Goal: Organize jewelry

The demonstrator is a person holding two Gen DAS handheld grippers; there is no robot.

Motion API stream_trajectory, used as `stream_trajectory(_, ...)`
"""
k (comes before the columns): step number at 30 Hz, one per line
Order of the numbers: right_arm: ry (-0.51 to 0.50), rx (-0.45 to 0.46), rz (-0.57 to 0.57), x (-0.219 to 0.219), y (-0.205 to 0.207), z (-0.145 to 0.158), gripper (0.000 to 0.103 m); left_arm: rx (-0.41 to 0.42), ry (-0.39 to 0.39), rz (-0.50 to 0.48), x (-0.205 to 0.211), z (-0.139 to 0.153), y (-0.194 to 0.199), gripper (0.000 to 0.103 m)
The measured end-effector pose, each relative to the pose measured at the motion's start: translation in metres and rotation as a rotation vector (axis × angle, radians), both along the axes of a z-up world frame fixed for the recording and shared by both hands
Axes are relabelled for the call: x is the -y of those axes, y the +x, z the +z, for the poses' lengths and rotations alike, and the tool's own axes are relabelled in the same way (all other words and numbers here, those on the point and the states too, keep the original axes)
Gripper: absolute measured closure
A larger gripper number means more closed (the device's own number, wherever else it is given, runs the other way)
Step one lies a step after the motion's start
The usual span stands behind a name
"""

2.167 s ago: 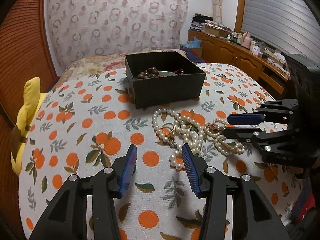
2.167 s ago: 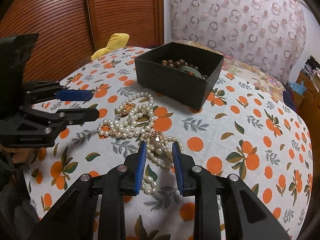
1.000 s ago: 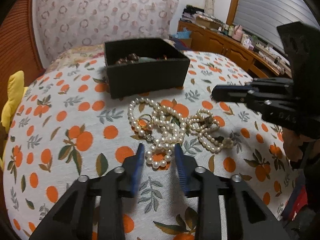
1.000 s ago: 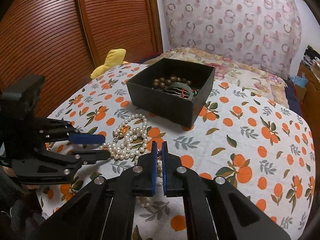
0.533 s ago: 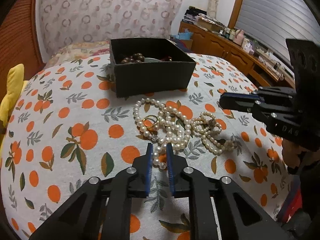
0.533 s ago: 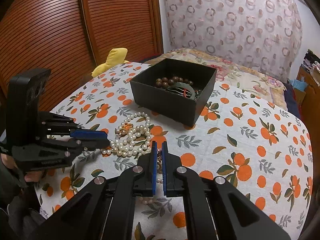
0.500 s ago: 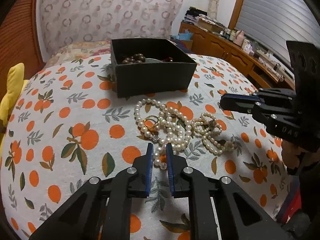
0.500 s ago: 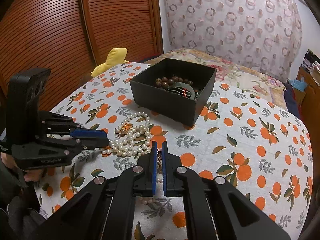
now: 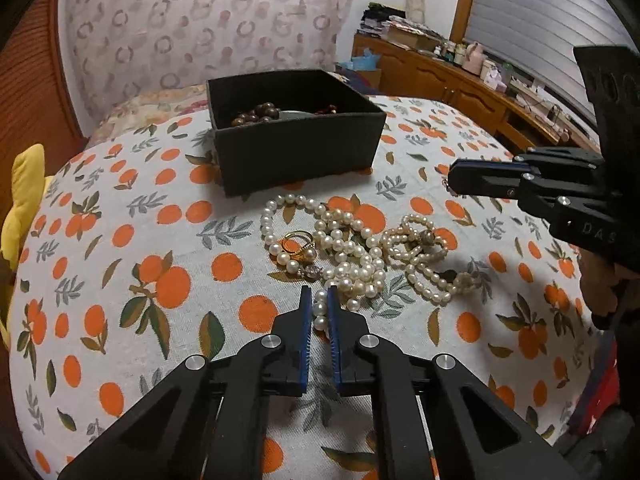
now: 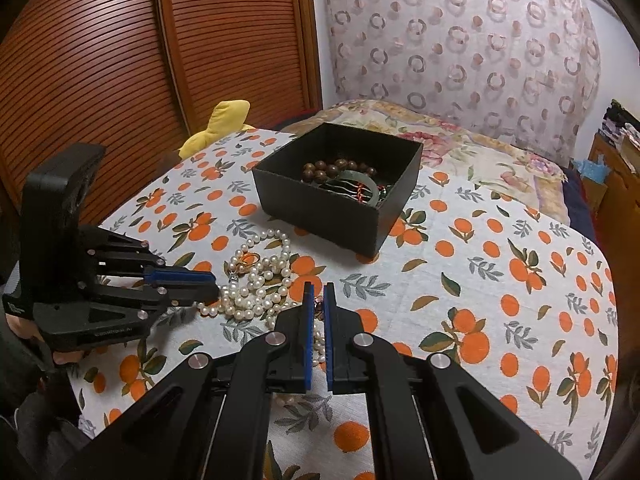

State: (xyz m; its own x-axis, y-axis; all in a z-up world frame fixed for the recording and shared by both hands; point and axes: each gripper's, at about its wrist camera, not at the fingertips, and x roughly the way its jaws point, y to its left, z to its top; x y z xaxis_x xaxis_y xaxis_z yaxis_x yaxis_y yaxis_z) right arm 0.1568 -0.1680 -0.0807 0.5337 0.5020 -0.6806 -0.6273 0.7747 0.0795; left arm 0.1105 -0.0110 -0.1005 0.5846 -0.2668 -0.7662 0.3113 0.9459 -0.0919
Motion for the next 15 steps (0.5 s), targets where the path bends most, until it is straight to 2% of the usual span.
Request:
stream_trajectory(3,0.002,0.007,-0.001,0.001,-0.002,0.004,0.098,0.038,-0.028,0.009,-0.005,0.016,-0.008,0.097)
stream_trajectory(11,0.016,0.05,0.008,-0.001,-0.011,0.027,0.098,0.186,-0.064,0.027,-0.011,0.085,-0.028,0.097)
stream_trajectory(15,0.023,0.067,0.013,-0.003,-0.013,0.036,0.098,0.231,-0.086,0.026,-0.015,0.114,-0.031,0.097)
